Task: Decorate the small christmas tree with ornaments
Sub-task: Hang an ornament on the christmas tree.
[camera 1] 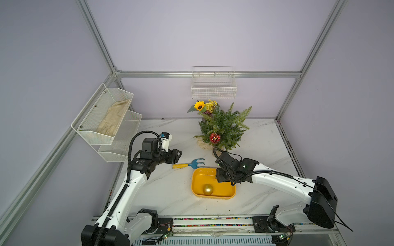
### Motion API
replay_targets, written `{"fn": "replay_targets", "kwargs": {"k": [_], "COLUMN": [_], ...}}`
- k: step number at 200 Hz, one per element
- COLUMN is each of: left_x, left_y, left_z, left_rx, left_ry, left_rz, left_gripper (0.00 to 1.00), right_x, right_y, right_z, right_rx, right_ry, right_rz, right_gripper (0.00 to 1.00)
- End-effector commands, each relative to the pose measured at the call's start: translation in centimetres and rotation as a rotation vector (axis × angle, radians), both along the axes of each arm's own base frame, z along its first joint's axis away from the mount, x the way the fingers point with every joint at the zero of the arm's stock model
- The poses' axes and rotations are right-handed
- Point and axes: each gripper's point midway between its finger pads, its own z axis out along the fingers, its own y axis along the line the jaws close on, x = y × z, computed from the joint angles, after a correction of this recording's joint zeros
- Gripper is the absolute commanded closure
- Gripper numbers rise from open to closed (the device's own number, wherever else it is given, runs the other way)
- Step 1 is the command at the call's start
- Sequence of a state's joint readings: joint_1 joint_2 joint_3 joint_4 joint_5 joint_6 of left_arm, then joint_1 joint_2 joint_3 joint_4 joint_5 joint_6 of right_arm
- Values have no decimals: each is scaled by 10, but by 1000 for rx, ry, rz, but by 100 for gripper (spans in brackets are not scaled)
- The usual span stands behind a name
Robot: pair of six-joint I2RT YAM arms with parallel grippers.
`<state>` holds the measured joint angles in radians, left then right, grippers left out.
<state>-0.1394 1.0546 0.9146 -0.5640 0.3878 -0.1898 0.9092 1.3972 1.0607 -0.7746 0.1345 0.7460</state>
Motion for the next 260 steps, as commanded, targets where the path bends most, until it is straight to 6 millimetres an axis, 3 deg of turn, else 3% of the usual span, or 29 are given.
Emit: {"fn": "replay_targets", "kwargs": {"k": [1,36,78,100,133,178,229,260], "left_x": [1,1,-6,-19,-58,-73,-77,-79], "left_y": [1,-3,-26,-51,-102,-133,-165,-171], "left_z": [11,13,30,44,70,106,130,139], "left_rx": [1,-20,-105,-107,-135,-229,-279,-299], "left_ry": [-39,-38,-77,-140,-231,-254,-254,-281], "left_rz": [-3,-22,-113,-203,-395,-419,-461,-481], "left_gripper": [33,33,33,33,36,37,38,39], "right_x": [3,3,9,12,12,6,1,0], "right_y": [1,-1,1,3,8,13,15,12], "right_z": [33,59,90,107,147,191,204,201], "right_rx": [79,122,175,212,307,410,455,448], "right_ry": [-50,-86,-145,-168,-219,-275,-290,-288], "right_rz": [-12,-3,5,12,31,72,97,95], "right_gripper": [42,42,42,42,42,43,43,43]}}
